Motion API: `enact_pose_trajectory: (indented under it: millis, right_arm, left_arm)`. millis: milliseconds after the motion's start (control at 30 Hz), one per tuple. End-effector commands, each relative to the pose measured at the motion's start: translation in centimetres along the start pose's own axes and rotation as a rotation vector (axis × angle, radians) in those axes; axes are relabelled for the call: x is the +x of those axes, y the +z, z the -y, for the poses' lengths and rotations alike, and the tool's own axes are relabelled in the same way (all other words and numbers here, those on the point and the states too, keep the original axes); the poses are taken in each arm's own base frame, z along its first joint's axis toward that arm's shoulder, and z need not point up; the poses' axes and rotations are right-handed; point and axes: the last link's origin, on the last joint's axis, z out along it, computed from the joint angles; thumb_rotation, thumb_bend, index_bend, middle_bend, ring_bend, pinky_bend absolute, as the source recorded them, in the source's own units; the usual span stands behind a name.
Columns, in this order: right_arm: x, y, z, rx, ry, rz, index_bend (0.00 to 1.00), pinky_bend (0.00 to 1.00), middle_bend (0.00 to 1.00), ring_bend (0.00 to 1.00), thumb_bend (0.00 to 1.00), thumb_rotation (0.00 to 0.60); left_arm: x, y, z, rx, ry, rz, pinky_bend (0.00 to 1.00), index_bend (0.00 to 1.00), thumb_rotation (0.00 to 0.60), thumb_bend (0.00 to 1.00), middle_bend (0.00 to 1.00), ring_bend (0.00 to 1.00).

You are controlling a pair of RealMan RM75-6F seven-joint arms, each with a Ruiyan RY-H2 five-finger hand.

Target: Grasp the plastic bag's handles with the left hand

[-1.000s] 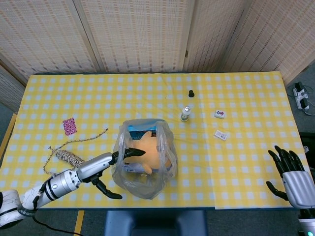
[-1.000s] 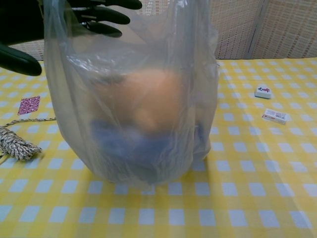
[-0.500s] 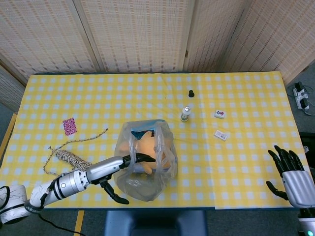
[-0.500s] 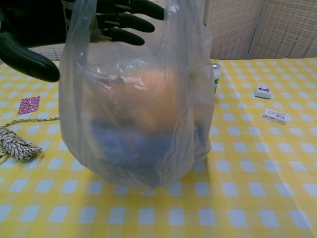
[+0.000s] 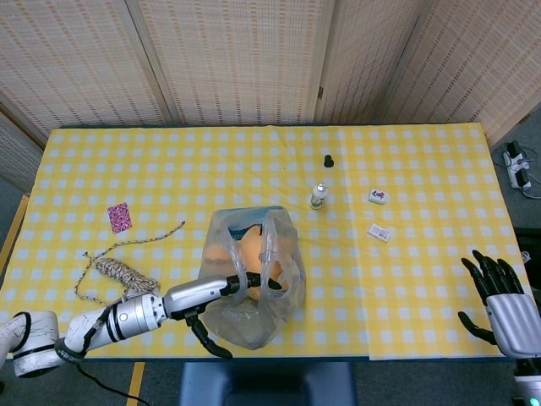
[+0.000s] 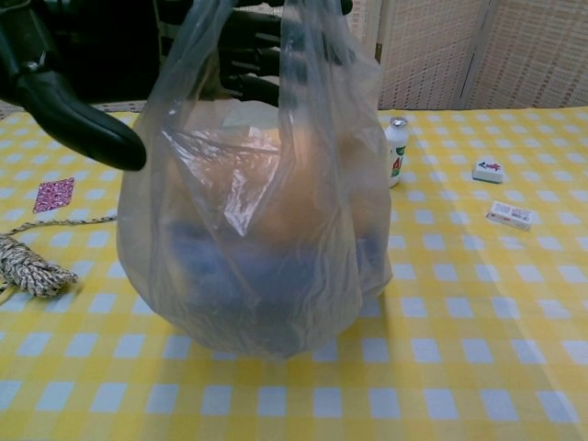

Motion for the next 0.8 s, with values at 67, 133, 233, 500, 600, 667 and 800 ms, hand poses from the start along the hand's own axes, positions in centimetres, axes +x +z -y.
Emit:
enact_pose_trajectory:
  millis: [67, 133, 233, 500, 600, 667, 800]
  right_arm:
    - [0.0, 0.0, 0.0, 0.001, 0.001, 0.001, 0.00, 0.00, 0.00, 0.00, 0.30, 0.600]
    - [0.1, 0.0, -0.1, -0.003, 0.006, -0.003, 0.00, 0.00, 0.00, 0.00, 0.30, 0.600]
    - [0.2, 0.0, -0.2, -0.003, 0.009, -0.007, 0.00, 0.00, 0.00, 0.00, 0.30, 0.600]
    - [0.4, -0.1, -0.4, -0.005, 0.013, -0.007, 0.00, 0.00, 0.00, 0.00, 0.30, 0.600]
    - [0.4, -0.1, -0.4, -0.005, 0.015, -0.008, 0.00, 0.00, 0.00, 0.00, 0.30, 0.600]
    - [0.4, -0.1, -0.4, -0.004, 0.017, -0.006, 0.00, 0.00, 0.00, 0.00, 0.30, 0.600]
    - [0.5, -0.1, -0.4, -0.004, 0.020, -0.009, 0.00, 0.00, 0.00, 0.00, 0.30, 0.600]
  left_arm:
    - [-0.1, 0.4, 0.0, -0.008, -0.025, 0.008, 0.03, 0.13, 0.600, 0.03, 0.13, 0.05]
    - [-0.2, 0.7, 0.1, -0.011, -0.044, 0.010, 0.03, 0.13, 0.600, 0.03, 0.13, 0.05]
    - [-0.2, 1.1, 0.1, -0.023, -0.075, 0.018, 0.03, 0.13, 0.600, 0.03, 0.13, 0.04]
    - [0.2, 2.1, -0.7, -0.065, -0.137, 0.043, 0.03, 0.11, 0.600, 0.03, 0.13, 0.04]
    - [0.3, 2.3, -1.1, -0.078, -0.164, 0.054, 0.04, 0.10, 0.600, 0.03, 0.13, 0.04]
    - [0.5, 2.4, -1.2, -0.085, -0.183, 0.056, 0.04, 0.09, 0.600, 0.04, 0.13, 0.03]
    - [0.8, 2.7, -1.4, -0.097, -0.226, 0.053, 0.04, 0.08, 0.600, 0.04, 0.13, 0.03]
